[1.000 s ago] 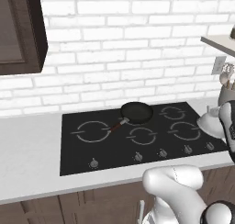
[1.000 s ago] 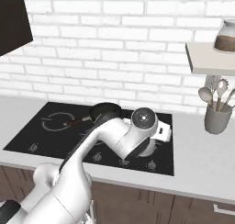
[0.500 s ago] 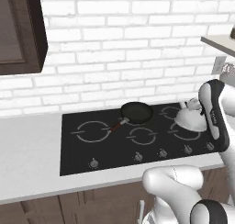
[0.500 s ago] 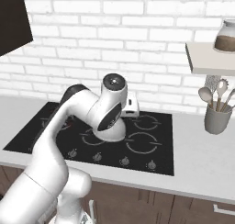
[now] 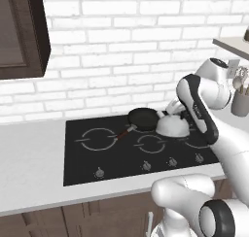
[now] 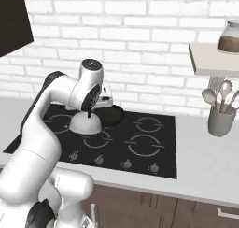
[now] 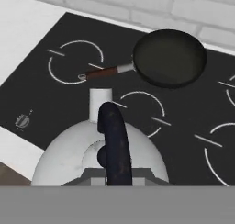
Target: Pick the kettle from the counter and place it on a stove burner. Then turn the burner on.
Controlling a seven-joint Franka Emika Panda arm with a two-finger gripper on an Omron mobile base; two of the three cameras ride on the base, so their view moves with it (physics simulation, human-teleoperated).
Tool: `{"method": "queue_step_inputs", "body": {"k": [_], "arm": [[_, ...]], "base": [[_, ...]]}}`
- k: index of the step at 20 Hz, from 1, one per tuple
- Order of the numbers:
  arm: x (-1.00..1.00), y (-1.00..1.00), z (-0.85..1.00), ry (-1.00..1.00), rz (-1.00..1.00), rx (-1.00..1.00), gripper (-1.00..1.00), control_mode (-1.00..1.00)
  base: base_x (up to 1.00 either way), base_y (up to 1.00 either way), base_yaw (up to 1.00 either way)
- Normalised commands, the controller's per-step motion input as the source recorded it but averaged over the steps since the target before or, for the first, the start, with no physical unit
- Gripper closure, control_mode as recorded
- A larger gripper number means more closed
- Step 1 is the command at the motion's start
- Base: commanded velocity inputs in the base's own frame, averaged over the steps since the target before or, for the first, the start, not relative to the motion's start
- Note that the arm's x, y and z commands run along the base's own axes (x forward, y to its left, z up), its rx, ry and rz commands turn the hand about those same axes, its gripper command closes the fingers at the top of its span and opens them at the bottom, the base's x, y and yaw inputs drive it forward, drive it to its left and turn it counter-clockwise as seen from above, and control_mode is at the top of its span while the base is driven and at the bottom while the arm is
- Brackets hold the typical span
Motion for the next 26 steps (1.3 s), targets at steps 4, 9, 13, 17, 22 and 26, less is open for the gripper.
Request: {"method": "queue_step_inputs", "body": {"k": [4, 9, 13, 17, 22, 26], "arm": [[0.51, 1.00, -0.05, 0.11, 0.11, 0.00, 1.00, -1.00], [0.16, 0.81, -0.17, 0.00, -0.01, -0.04, 1.00, -1.00], [0.00, 0.68, -0.34, -0.04, -0.07, -0.03, 1.00, -1.00], [0.00, 0.68, -0.28, -0.02, -0.12, 0.00, 1.00, -1.00], [0.01, 0.66, -0.15, 0.00, -0.21, 0.03, 1.00, -1.00], [0.07, 0.73, -0.14, 0.00, -0.28, 0.06, 1.00, -1.00]], "base": [[0.00, 0.00, 0.00], [0.00, 0.00, 0.00], [0.00, 0.00, 0.00], [0.00, 0.00, 0.00], [0.00, 0.00, 0.00], [0.00, 0.00, 0.00]]}}
